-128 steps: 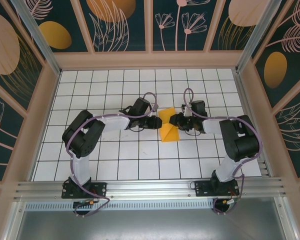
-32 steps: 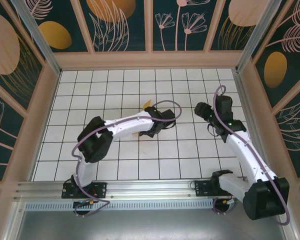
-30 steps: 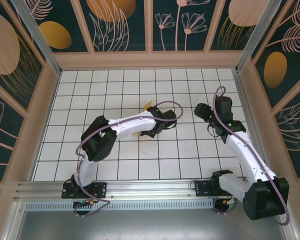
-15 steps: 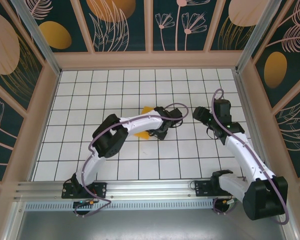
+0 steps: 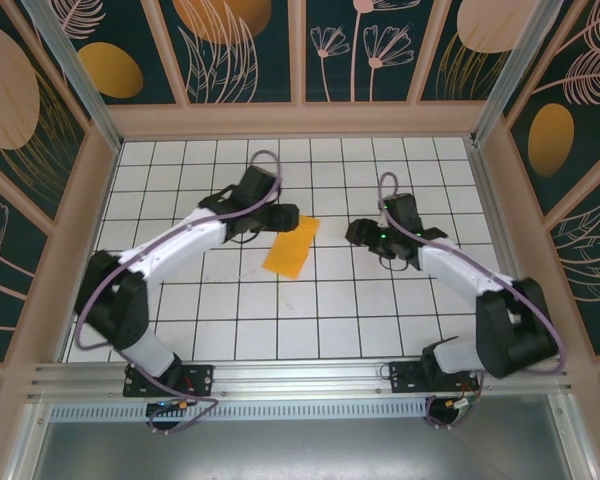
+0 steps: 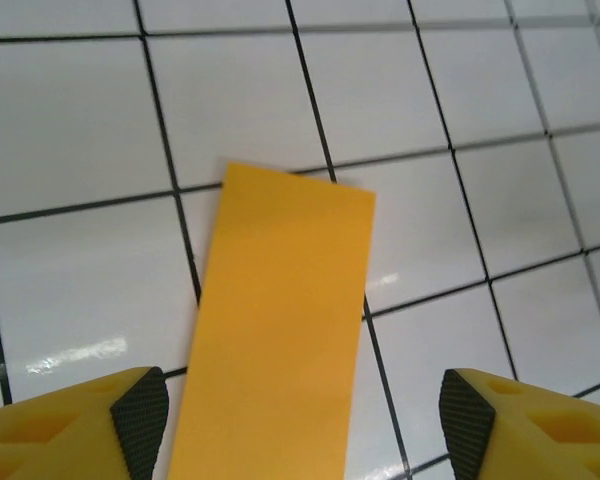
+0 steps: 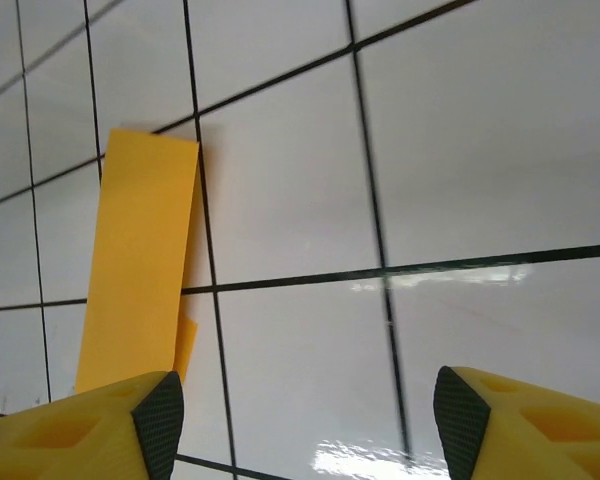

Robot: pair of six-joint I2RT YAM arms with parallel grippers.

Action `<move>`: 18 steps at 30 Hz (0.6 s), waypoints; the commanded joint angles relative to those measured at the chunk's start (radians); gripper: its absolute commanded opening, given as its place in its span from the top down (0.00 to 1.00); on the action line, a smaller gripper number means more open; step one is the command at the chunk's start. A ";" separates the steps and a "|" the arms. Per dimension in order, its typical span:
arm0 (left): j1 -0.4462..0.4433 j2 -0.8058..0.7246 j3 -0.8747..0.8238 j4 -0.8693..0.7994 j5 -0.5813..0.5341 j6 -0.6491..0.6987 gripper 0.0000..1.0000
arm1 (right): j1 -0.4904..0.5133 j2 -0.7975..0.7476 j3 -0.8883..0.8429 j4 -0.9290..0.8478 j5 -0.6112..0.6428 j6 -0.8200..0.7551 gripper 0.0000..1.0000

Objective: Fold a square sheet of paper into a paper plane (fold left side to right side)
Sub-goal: Turn over the paper at the center of the table, then move the paper plane to the center of the table.

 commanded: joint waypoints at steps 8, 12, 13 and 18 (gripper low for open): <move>0.177 -0.158 -0.371 0.395 0.223 -0.167 0.22 | 0.146 0.381 0.373 -0.072 0.154 0.050 0.14; 0.194 -0.171 -0.387 0.387 0.225 -0.149 0.22 | 0.146 0.435 0.379 -0.001 0.081 0.084 0.18; 0.195 -0.173 -0.387 0.383 0.223 -0.146 0.22 | 0.146 0.438 0.369 0.028 0.055 0.095 0.20; 0.196 -0.172 -0.388 0.370 0.214 -0.132 0.22 | 0.146 0.475 0.339 0.142 -0.066 0.147 0.29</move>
